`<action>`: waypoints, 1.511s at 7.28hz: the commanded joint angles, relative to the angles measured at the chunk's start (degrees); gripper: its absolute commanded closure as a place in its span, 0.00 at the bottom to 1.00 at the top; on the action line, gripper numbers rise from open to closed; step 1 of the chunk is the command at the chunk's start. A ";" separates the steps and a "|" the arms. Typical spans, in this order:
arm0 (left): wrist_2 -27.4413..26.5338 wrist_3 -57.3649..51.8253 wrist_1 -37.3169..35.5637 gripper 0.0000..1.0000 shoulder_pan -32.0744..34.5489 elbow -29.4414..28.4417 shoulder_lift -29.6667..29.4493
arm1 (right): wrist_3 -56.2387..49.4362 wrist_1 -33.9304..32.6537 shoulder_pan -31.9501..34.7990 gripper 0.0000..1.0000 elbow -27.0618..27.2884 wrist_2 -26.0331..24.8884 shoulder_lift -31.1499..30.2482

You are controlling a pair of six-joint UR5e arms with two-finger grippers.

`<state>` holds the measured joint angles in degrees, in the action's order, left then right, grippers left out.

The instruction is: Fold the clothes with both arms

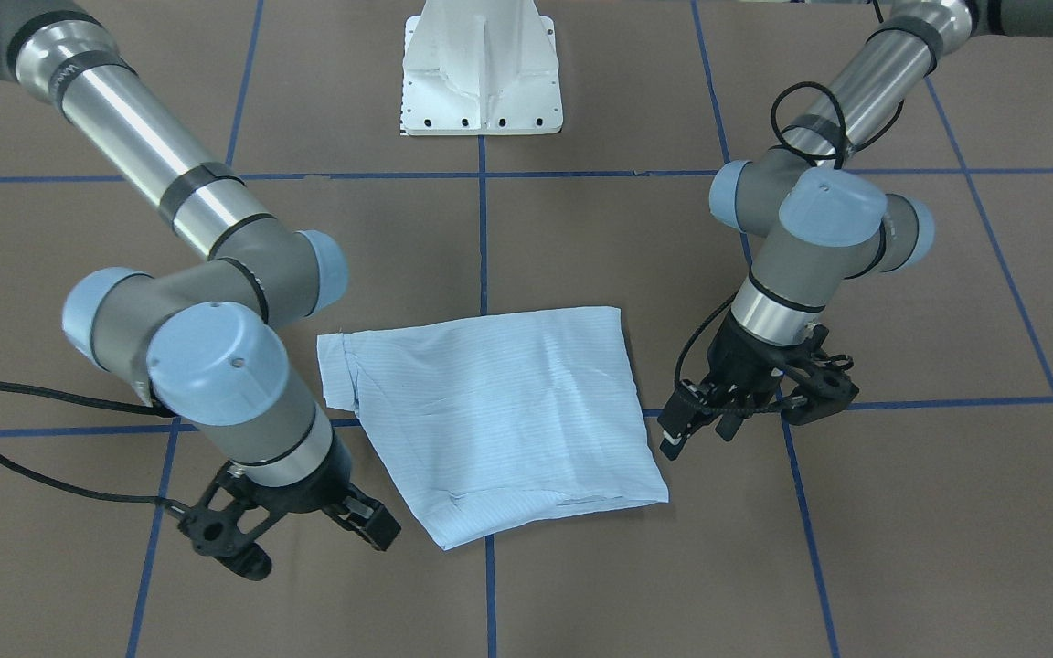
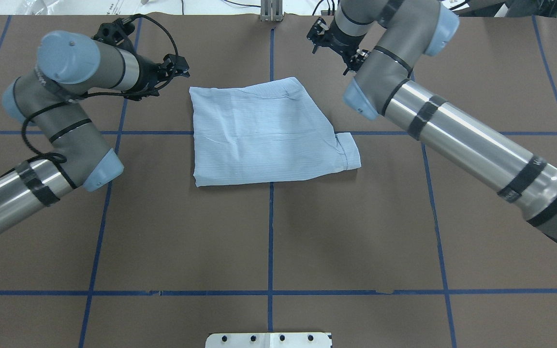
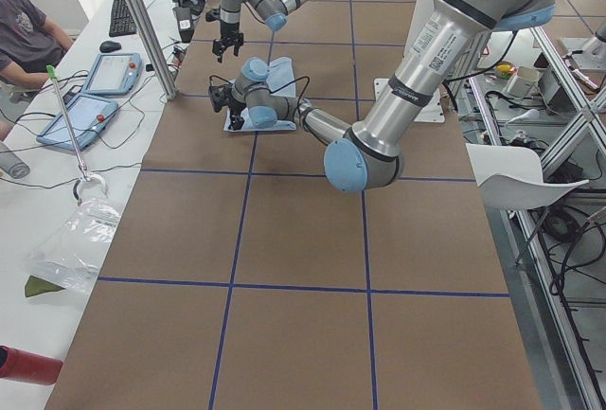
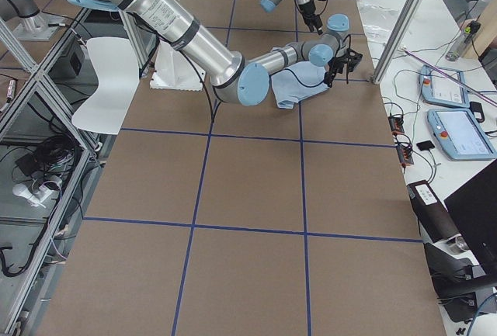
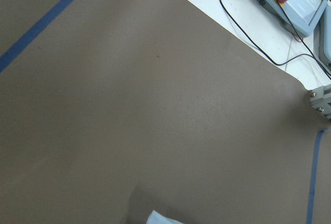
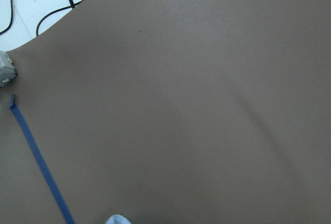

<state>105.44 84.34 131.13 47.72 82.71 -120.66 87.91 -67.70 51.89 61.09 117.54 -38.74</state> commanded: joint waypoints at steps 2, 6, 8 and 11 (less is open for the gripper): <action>4.50 -25.38 -17.95 0.00 3.07 24.36 13.13 | -28.82 -18.55 9.76 0.00 24.72 4.25 -18.08; 16.55 -66.31 -20.38 0.00 22.28 32.53 32.14 | -68.14 -22.92 26.84 0.00 34.87 11.57 -40.91; 25.80 -80.94 -19.51 0.00 34.05 21.67 32.16 | -73.75 -22.74 31.15 0.00 35.59 12.61 -46.84; 29.92 -76.31 -19.77 0.00 36.84 20.48 32.25 | -80.00 -23.18 35.39 0.00 36.73 16.14 -50.47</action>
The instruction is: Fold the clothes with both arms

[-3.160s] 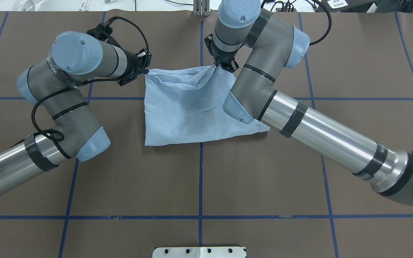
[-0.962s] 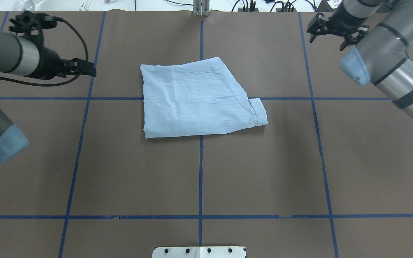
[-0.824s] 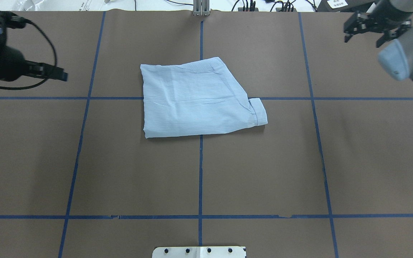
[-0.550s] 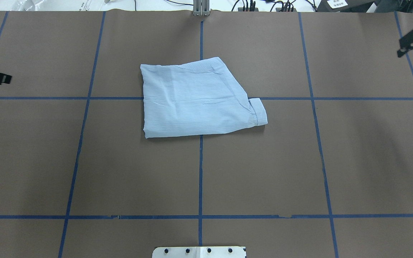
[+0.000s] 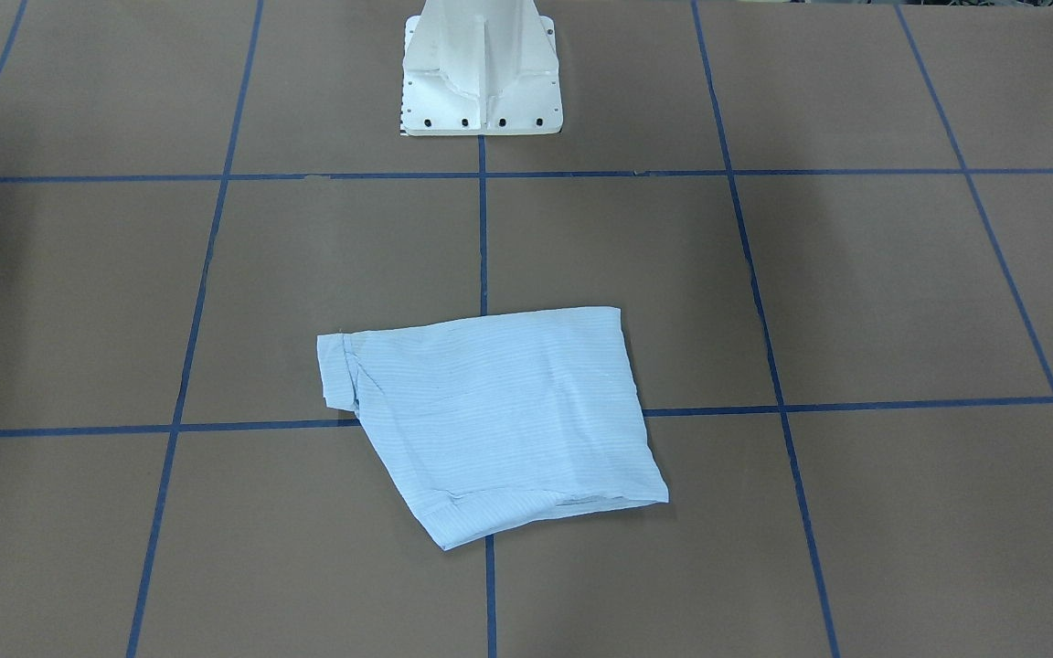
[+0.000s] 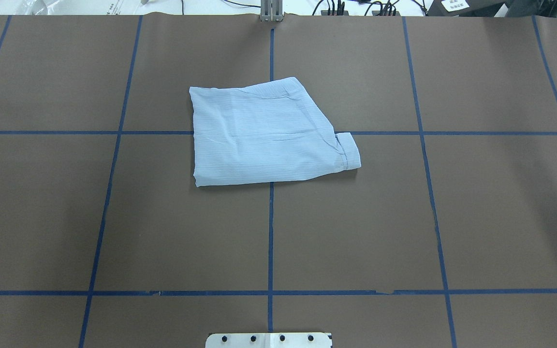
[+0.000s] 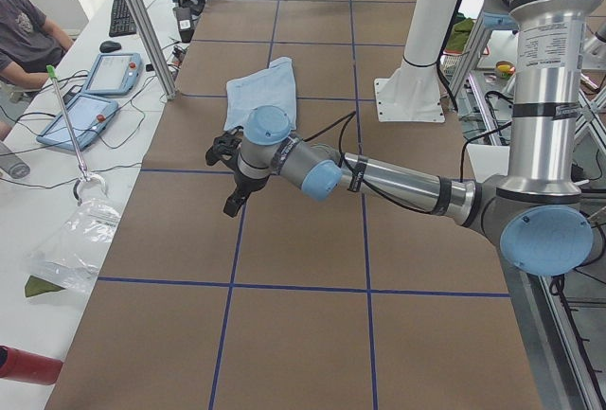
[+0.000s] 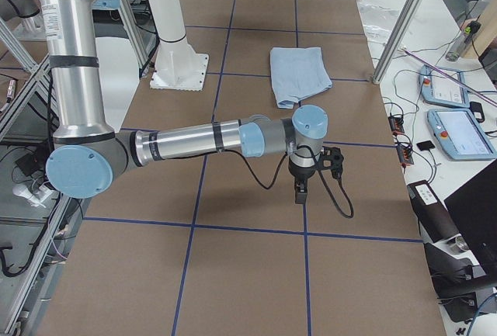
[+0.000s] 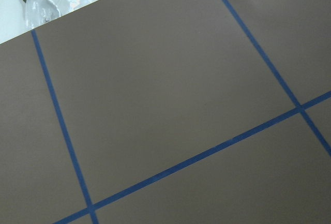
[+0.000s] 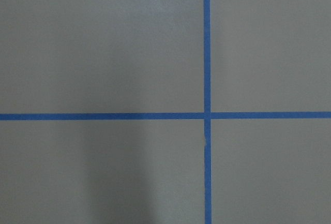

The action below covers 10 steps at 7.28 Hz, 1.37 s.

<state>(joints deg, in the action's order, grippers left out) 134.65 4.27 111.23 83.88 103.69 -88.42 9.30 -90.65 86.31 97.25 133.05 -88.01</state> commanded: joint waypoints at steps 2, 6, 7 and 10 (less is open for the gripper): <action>-0.18 6.89 0.30 0.00 0.06 -0.76 1.40 | -1.82 -0.22 0.44 0.00 -0.39 0.72 -2.69; 0.08 6.11 1.88 0.00 0.75 -6.40 1.48 | -0.86 0.39 -1.05 0.00 -2.15 0.80 -1.73; -1.31 6.62 6.75 0.00 0.85 -4.91 4.63 | -0.77 0.39 -1.05 0.00 -1.54 0.98 -1.64; -1.32 7.07 7.77 0.00 0.93 -7.00 4.57 | 0.20 0.30 -2.37 0.00 -1.18 1.33 -0.42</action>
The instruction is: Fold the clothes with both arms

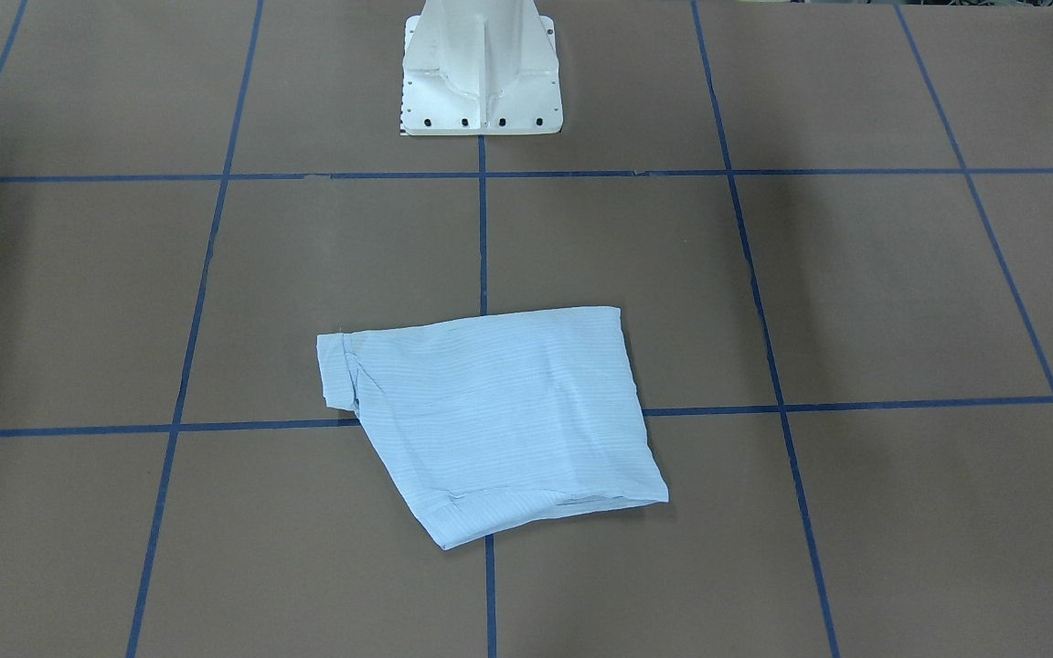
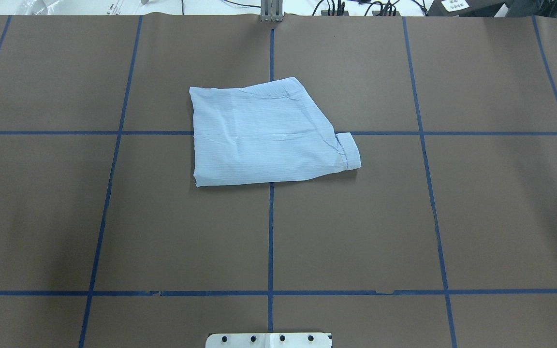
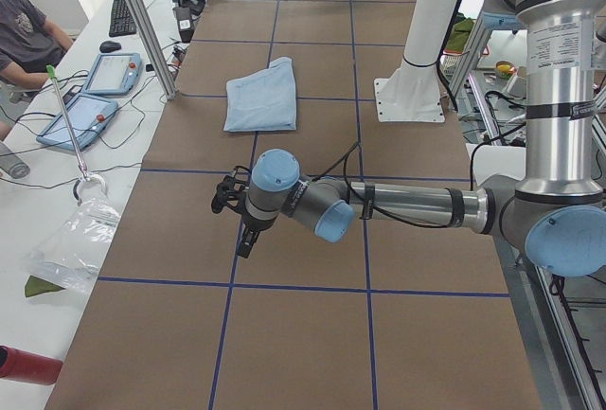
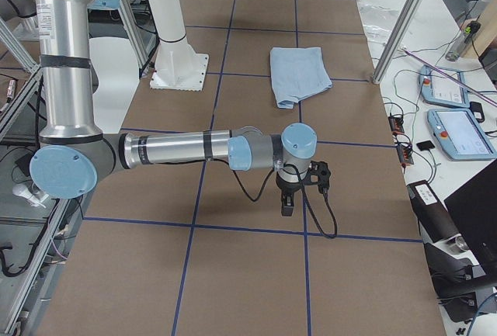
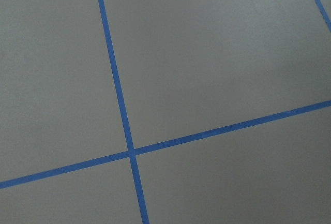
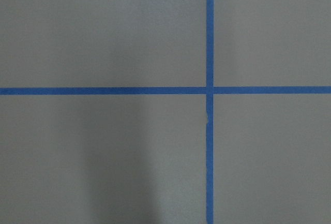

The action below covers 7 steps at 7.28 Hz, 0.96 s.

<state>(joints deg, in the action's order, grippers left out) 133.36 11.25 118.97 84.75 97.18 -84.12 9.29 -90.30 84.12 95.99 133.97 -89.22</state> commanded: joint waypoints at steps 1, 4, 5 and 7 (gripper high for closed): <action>-0.37 0.09 -0.14 0.00 0.24 -0.77 0.36 | 0.29 -0.14 -0.18 0.00 -0.62 1.02 0.89; 1.28 0.09 -8.78 0.00 1.82 0.37 -2.43 | -0.32 0.04 -0.18 0.00 -0.19 0.07 0.10; 2.77 0.09 -10.41 0.00 2.52 1.07 -2.62 | 0.11 -0.05 -0.62 0.00 -0.45 0.06 0.01; 2.44 0.00 -10.34 0.00 3.05 1.52 -1.14 | 0.21 0.04 -1.76 0.00 -0.89 0.15 0.10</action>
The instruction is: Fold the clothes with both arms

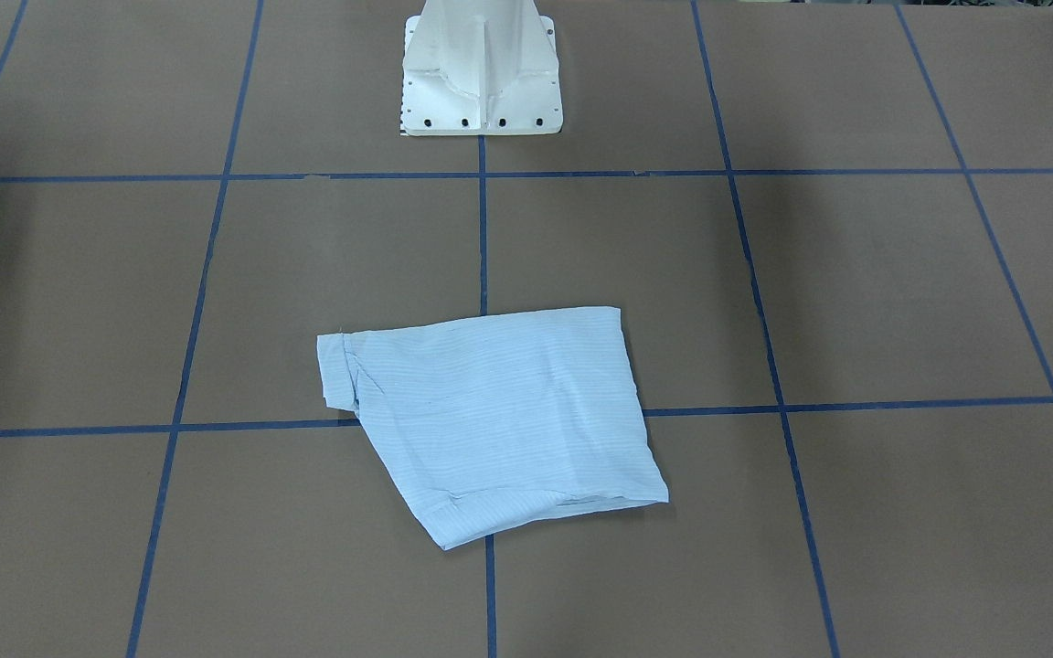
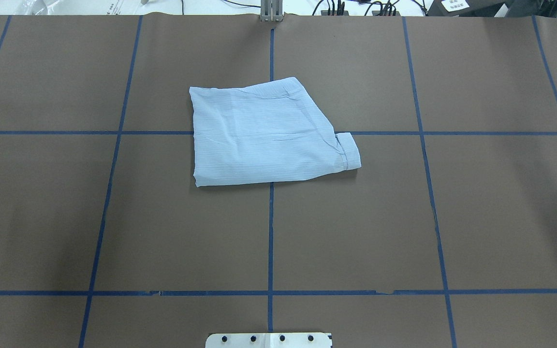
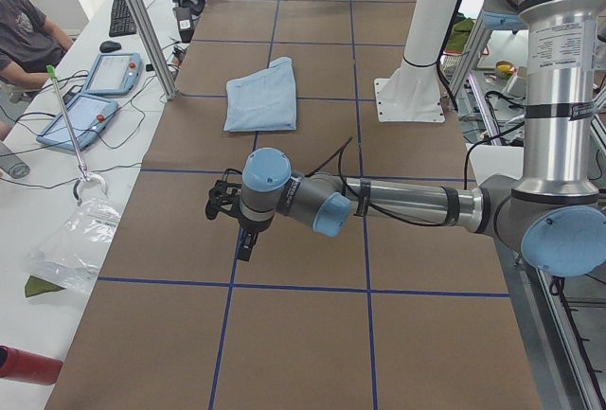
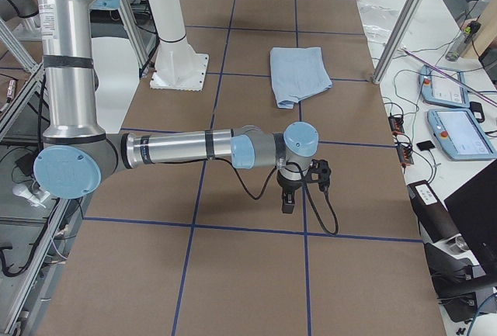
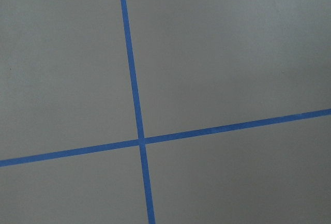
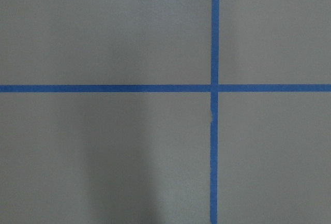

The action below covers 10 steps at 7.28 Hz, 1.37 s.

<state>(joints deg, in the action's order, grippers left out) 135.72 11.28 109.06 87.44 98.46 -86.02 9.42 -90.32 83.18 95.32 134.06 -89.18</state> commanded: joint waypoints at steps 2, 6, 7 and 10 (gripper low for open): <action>-0.02 -0.03 -0.43 0.00 0.37 0.34 0.86 | 0.07 -0.03 -0.83 0.00 -0.22 0.23 0.23; -0.81 -0.12 -0.52 0.00 0.36 0.68 0.85 | -0.10 -0.03 -0.74 0.00 -1.37 1.02 0.32; -0.72 -0.12 -0.43 0.00 0.37 0.77 0.94 | -0.19 -0.03 -0.74 0.00 -1.02 0.85 0.32; -0.72 -0.12 -0.43 0.00 0.37 0.86 0.85 | -0.89 0.32 -0.74 0.00 -1.28 -1.33 0.76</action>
<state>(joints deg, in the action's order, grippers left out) 135.00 11.16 108.63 87.80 99.30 -85.14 8.78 -90.10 82.44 93.99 133.82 -88.50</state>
